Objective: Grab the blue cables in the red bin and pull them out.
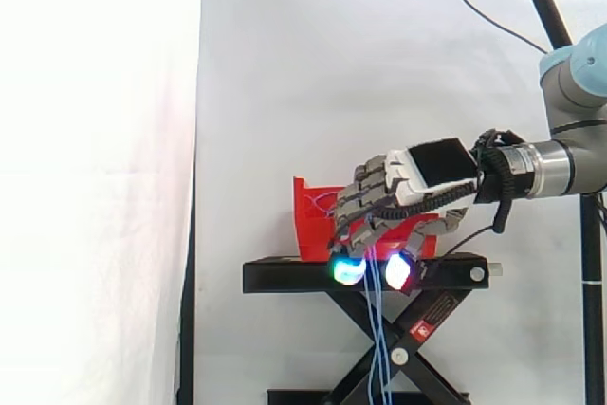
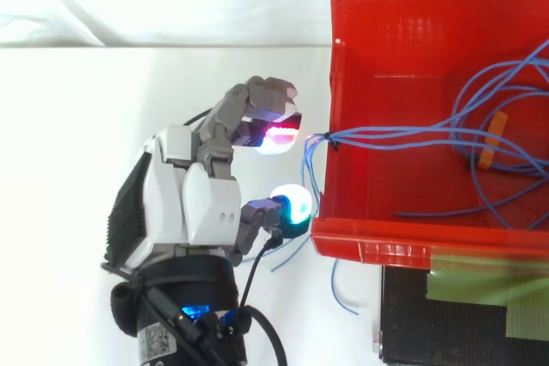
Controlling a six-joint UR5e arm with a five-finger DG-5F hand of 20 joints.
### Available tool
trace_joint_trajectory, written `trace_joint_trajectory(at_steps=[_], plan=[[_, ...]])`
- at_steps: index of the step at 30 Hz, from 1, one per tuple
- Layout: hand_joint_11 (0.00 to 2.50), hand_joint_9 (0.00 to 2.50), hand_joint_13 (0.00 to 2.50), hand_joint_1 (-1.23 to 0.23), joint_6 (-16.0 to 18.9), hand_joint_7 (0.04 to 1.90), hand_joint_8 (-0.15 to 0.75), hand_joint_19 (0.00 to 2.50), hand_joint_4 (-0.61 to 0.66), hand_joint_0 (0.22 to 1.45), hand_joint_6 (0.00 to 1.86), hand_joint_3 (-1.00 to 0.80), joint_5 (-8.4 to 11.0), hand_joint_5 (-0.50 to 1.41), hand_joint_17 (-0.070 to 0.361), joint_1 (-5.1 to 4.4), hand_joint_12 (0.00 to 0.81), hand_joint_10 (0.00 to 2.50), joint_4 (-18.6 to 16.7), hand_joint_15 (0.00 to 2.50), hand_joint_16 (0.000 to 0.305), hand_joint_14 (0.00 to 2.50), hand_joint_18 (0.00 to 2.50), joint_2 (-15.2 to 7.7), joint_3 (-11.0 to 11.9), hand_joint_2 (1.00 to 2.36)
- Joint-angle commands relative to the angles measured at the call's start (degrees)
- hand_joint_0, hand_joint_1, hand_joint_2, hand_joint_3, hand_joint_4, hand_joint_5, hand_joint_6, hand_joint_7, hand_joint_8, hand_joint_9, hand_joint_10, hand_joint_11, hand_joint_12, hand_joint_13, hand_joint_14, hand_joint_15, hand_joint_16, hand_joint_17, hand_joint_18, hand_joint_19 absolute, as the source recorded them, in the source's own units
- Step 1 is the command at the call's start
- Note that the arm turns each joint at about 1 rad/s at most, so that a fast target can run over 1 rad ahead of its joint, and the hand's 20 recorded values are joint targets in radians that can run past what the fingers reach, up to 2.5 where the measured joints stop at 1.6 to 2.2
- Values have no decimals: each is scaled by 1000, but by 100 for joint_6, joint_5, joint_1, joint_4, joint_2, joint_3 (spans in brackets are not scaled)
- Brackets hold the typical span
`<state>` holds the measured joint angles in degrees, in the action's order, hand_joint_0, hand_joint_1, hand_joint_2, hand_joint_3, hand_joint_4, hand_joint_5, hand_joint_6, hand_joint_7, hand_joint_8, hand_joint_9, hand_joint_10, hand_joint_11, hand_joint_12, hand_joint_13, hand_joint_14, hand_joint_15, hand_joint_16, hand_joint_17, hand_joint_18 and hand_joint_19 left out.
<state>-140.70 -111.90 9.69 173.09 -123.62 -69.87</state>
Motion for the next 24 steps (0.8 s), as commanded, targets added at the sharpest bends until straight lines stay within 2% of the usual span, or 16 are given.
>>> trace_joint_trajectory(at_steps=[1,7,13,24], plan=[[942,687,651,-1111,-32,607,178,1052,57,784,13,-1000,-16,736,99,15,306,31,40,783,44,28,560,-4,-1,1000],[939,685,650,-1113,-251,577,178,1050,55,785,13,-1000,-16,712,100,6,307,31,-47,788,44,26,562,-4,-1,1000],[929,686,648,-1115,-269,572,176,1040,50,786,13,-1000,-16,703,100,-11,308,30,-47,778,44,26,562,-4,-1,1000],[929,685,649,-1113,-269,580,178,1052,60,786,13,-1000,-16,718,99,-11,307,31,-302,787,44,28,559,-4,-1,1000]])
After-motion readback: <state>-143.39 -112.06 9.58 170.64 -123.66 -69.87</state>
